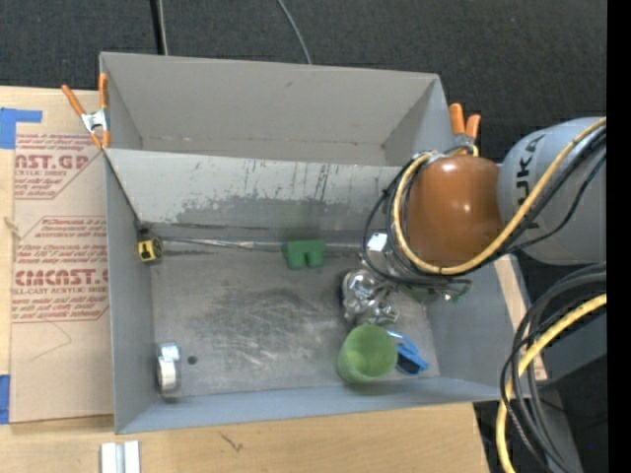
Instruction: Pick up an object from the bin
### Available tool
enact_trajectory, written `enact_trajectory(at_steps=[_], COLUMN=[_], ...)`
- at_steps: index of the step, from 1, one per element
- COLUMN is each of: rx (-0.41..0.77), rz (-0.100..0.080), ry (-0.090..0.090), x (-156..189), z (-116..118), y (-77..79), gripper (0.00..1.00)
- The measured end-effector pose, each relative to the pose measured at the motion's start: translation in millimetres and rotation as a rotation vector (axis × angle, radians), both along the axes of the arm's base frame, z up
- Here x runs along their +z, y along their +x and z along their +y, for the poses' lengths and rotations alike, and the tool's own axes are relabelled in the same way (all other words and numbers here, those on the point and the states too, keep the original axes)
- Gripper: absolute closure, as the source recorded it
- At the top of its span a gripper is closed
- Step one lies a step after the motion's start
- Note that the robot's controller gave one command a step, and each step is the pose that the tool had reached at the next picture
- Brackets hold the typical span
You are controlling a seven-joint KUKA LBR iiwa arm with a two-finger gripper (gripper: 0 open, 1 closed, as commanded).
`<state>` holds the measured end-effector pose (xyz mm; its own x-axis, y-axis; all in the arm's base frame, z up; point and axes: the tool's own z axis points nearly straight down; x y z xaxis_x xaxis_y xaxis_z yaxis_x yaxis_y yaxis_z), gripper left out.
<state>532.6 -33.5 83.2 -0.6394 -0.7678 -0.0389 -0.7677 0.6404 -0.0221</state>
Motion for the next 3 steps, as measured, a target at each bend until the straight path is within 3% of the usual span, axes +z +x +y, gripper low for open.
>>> enact_trajectory(at_steps=[1,2,3], rx=[0.028,-0.426,-0.402], rz=[0.033,0.048,0.045], ry=[-0.016,-0.005,-0.003], x=[134.2,64.7,45.9], z=[-26.3,-42.0,13.1], y=[4.8,6.4,-21.2], gripper=[1.0,1.0,1.0])
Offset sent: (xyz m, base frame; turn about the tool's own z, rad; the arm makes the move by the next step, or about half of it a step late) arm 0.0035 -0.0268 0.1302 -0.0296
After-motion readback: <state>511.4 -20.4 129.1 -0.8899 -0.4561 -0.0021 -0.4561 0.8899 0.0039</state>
